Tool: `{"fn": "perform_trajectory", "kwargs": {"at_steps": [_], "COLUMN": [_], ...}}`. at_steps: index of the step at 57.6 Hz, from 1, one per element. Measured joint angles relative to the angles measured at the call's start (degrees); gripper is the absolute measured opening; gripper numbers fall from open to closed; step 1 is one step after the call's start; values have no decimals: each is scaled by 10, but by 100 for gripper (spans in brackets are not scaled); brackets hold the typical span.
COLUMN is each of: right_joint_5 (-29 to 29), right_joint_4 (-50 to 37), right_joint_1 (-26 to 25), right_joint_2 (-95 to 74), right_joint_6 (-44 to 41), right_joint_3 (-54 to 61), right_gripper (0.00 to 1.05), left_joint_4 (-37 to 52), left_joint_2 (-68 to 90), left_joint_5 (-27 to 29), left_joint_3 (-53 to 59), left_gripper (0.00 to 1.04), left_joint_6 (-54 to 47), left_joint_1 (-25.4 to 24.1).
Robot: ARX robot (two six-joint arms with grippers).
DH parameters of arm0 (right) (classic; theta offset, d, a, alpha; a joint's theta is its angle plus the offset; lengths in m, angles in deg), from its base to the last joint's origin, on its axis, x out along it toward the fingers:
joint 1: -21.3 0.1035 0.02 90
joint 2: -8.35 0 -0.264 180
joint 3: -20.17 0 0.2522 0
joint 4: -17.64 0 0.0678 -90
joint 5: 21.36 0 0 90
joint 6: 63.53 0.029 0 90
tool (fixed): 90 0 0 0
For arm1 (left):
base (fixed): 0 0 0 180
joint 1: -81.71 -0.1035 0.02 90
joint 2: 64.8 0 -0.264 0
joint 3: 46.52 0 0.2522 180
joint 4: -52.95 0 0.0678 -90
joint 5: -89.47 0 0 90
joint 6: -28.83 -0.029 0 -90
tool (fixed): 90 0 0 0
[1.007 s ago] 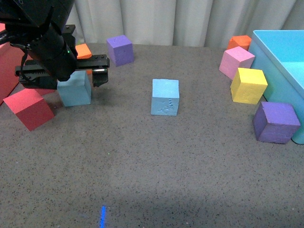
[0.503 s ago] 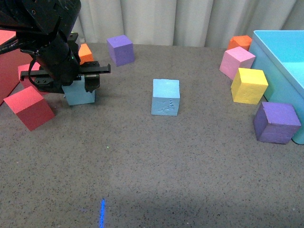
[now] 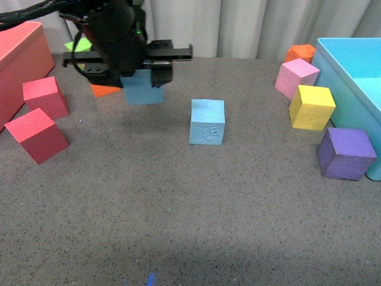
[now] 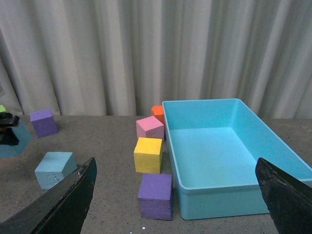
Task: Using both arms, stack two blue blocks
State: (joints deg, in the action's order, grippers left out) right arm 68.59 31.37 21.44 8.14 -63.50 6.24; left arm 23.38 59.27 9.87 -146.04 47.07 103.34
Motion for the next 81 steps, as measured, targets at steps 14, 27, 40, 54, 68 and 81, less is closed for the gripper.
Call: {"fn": "perform_trajectory", "kwargs": {"at_steps": [14, 27, 40, 54, 68, 81], "right_joint_5": [0, 0, 0, 0, 0, 0], "right_joint_4": [0, 0, 0, 0, 0, 0], "right_joint_1": [0, 0, 0, 0, 0, 0], "right_joint_2": [0, 0, 0, 0, 0, 0], "right_joint_6": [0, 0, 0, 0, 0, 0], "right_joint_3": [0, 0, 0, 0, 0, 0], "right_gripper": [95, 95, 95, 95, 95, 95], "left_joint_4": [-36, -61, -75, -84, -90, -89], "left_joint_2": [22, 56, 79, 87, 87, 46], "left_joint_5": [29, 50, 62, 64, 56, 51], "left_joint_3": [-49, -88, -114, -128, -128, -122], "left_gripper": [48, 48, 48, 48, 85, 98], "left_joint_6": [19, 38, 50, 56, 61, 64], "left_joint_1": [70, 104, 114, 117, 122, 118]}}
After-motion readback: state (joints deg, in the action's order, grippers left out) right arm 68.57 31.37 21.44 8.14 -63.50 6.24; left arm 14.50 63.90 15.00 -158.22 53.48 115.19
